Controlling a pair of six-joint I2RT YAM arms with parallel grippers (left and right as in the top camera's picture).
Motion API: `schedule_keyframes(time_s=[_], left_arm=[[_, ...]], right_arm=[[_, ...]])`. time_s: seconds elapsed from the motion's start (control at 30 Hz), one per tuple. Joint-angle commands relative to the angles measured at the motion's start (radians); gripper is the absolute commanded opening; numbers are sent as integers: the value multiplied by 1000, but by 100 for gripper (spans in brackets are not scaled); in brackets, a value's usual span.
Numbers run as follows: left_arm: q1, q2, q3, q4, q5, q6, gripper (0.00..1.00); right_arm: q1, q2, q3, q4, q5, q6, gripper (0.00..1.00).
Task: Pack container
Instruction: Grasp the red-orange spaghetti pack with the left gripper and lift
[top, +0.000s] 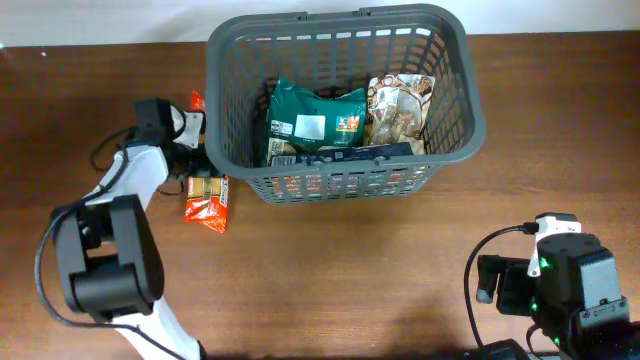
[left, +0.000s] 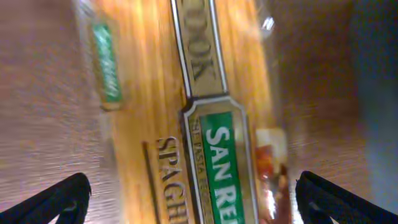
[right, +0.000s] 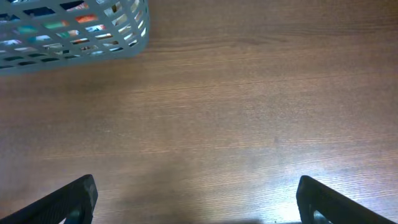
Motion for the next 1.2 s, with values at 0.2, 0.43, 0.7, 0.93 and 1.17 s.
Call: schedule_keyframes(time_s=[0.2,0.43,0.7,0.93,1.17], left_arm=[[-11,69,-7,-2,-10,-14,100],[-11,82,-6,-8,-11,-21,55],[-11,81,-6,-14,-10,-50,32],[-6,49,32,-42,-10,-69,13],[31,-99,141,-89,-11,-69,2]], right_arm=[[-2,-7,-1,3,-2,-6,99],[-2,-7,-1,3,-2,-6,99],[-2,-7,-1,3,-2,-6,99],[-2,-7,-1,3,-2,-6,99],[-2,-7,-1,3,-2,-6,99]])
